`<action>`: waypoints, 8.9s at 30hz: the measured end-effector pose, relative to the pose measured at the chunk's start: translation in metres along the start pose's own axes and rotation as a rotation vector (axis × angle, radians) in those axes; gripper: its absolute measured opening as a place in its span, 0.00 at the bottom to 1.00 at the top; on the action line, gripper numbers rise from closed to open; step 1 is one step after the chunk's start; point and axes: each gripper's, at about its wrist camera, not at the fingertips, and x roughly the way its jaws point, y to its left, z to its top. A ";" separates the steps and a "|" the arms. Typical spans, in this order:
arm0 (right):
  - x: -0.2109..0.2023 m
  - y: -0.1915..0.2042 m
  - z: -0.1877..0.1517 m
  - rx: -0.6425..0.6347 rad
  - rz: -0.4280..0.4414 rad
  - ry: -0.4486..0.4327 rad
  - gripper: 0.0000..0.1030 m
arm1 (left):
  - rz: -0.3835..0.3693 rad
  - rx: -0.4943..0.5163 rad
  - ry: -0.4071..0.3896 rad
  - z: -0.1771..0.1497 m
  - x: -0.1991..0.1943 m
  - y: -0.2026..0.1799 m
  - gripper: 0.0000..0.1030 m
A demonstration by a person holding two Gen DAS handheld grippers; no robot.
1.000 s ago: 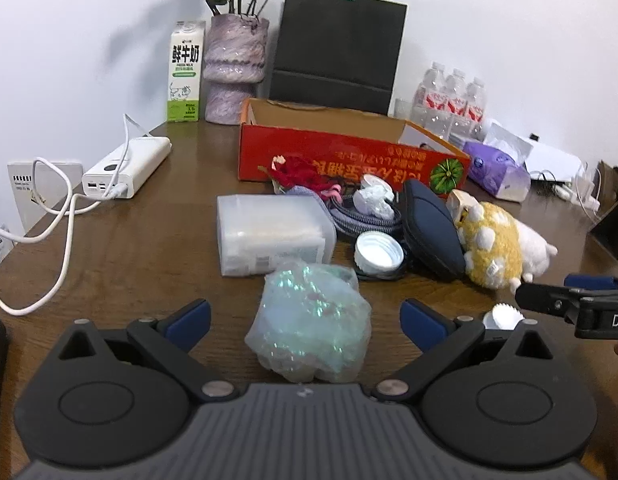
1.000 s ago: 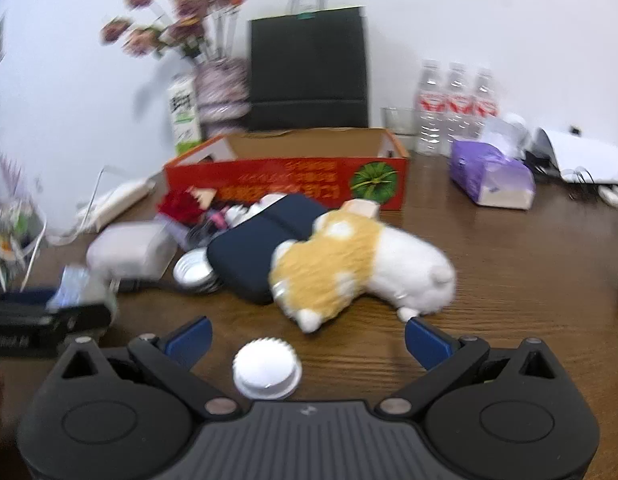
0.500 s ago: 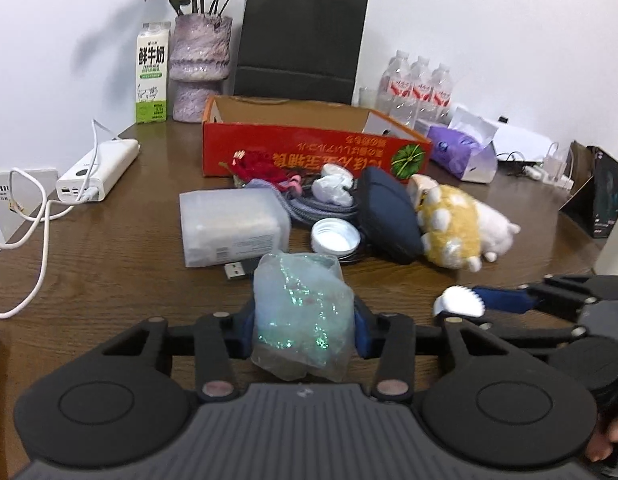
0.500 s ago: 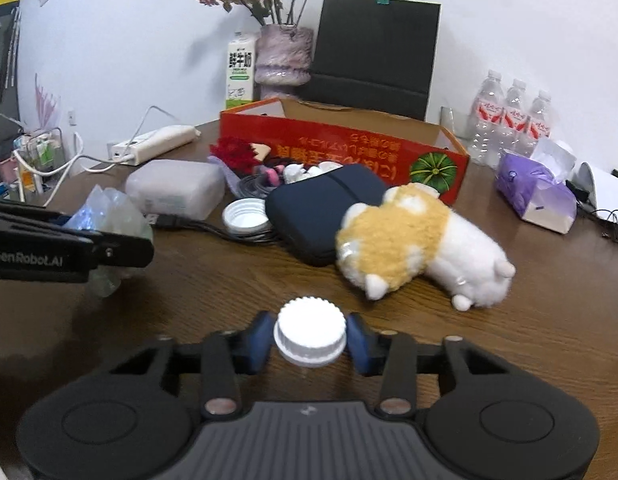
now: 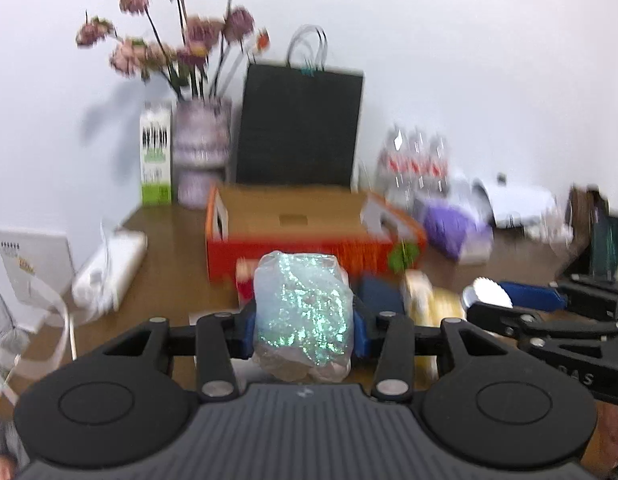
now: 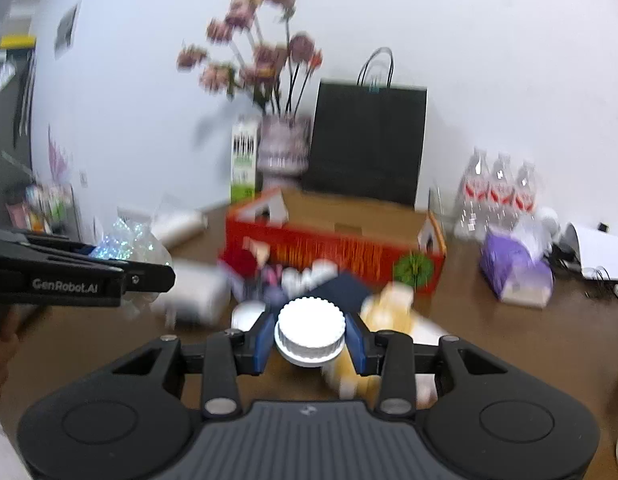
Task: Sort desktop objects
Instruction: 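Carry both items over the cardboard box and open both tools to drop them, then grasp the plush sheep with the right tool while the left tool grasps the translucent box, then carry the sheep and translucent box into the cardboard box and release both, then grasp the red rose with the left tool while the right tool grasps the navy pouch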
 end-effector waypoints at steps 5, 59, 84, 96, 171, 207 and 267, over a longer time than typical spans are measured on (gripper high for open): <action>0.028 -0.028 0.082 -0.004 -0.013 -0.091 0.36 | 0.016 -0.012 0.003 0.090 0.062 0.018 0.43; 0.073 -0.032 -0.023 0.121 0.001 0.195 0.98 | 0.119 -0.015 0.190 -0.083 0.029 0.002 1.00; 0.060 -0.060 -0.054 0.405 0.054 0.213 0.98 | 0.154 0.006 0.124 -0.066 0.046 0.007 1.00; 0.112 -0.097 -0.047 0.603 -0.045 0.209 0.52 | 0.127 -0.139 0.239 -0.049 0.118 0.042 0.86; 0.011 -0.045 0.004 0.234 -0.257 -0.035 0.37 | 0.031 -0.076 0.134 -0.032 0.005 0.004 0.81; 0.388 -0.153 0.173 0.094 -0.521 0.194 0.61 | 0.121 -0.042 0.395 0.147 0.376 0.020 0.85; 0.166 -0.031 -0.003 0.391 -0.053 0.244 0.74 | -0.003 -0.115 0.157 -0.008 0.135 0.066 0.33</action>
